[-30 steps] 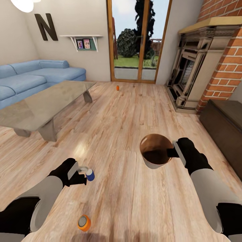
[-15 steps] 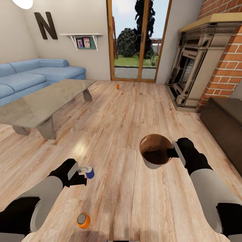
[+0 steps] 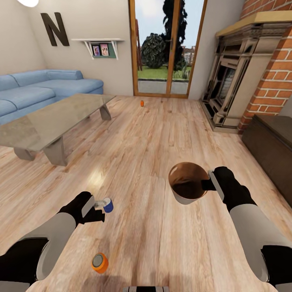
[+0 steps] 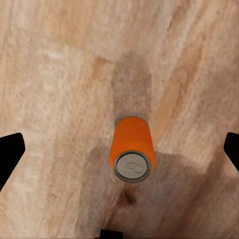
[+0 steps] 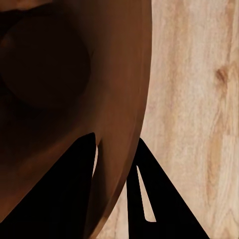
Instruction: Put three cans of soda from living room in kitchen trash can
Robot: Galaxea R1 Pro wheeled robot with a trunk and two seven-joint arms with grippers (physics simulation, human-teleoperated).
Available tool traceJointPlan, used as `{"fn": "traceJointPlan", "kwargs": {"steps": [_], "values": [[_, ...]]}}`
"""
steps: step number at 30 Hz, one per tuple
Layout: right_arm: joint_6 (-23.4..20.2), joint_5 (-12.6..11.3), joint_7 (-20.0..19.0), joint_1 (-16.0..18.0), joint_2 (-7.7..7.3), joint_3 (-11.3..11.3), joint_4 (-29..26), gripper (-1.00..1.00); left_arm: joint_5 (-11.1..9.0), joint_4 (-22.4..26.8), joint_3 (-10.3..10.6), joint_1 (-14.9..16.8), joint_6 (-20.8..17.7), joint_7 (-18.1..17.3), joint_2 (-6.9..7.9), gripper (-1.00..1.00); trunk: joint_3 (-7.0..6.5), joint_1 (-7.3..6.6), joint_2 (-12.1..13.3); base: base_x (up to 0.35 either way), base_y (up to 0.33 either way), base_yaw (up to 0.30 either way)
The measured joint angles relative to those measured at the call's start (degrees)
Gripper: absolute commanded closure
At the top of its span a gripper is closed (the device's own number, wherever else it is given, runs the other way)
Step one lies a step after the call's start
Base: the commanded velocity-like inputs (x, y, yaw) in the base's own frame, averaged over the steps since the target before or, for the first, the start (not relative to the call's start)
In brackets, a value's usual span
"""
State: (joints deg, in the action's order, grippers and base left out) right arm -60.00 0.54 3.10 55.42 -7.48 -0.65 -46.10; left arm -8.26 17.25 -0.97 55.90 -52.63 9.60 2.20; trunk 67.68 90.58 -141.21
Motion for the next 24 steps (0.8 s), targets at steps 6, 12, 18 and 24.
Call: {"fn": "traceJointPlan", "kwargs": {"steps": [6,12,18,24], "values": [[0.0,0.0,0.0,0.0,0.00,0.0,0.0,1.00,0.1,0.0,0.0,0.0,0.7,0.1,0.00,-1.00,1.12,1.13,-2.0,0.000,0.000,0.000],[0.0,0.0,0.0,0.0,0.00,0.1,0.0,1.00,0.1,0.0,0.0,0.0,1.0,0.1,0.00,-1.00,2.45,1.29,-2.1,0.000,0.000,0.000],[0.0,0.0,0.0,0.0,0.00,0.1,0.0,1.00,0.1,0.0,0.0,0.0,1.1,0.1,-0.02,-1.00,3.78,1.44,-2.2,0.000,0.000,0.000],[0.0,0.0,0.0,-0.1,0.00,0.1,0.1,1.00,0.1,0.0,0.0,0.0,1.1,0.1,-0.14,-1.00,5.10,1.60,-2.3,0.000,0.000,0.000]]}}
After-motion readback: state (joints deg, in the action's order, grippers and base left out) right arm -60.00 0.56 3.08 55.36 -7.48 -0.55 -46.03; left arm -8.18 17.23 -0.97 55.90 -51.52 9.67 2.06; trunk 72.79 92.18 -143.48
